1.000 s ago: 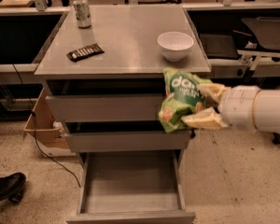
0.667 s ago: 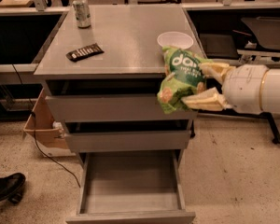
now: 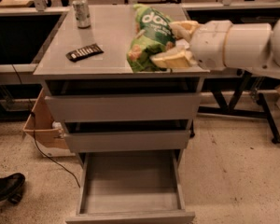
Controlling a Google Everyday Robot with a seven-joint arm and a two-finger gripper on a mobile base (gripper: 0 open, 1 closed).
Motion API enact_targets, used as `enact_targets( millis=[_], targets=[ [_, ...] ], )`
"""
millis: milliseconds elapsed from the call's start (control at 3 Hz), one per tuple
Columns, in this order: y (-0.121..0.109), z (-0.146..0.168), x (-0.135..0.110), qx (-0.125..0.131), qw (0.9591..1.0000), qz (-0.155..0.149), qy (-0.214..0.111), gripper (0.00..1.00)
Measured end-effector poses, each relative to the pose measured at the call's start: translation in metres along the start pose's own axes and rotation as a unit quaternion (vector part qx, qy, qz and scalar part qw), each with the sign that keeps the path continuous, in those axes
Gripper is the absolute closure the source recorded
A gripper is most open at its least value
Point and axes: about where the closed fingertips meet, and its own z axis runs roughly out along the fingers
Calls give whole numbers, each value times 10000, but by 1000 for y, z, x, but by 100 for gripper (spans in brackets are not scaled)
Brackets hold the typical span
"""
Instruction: Pick green rice chip bag from bottom drawer and place on counter
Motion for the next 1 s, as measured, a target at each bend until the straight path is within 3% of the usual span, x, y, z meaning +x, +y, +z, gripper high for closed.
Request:
enact_targets(
  millis=[667,1000],
  targets=[
    [-1,103,-20,-150,9998,95,82,100],
    [-2,167,-14,-85,9992,121,368,100]
  ],
)
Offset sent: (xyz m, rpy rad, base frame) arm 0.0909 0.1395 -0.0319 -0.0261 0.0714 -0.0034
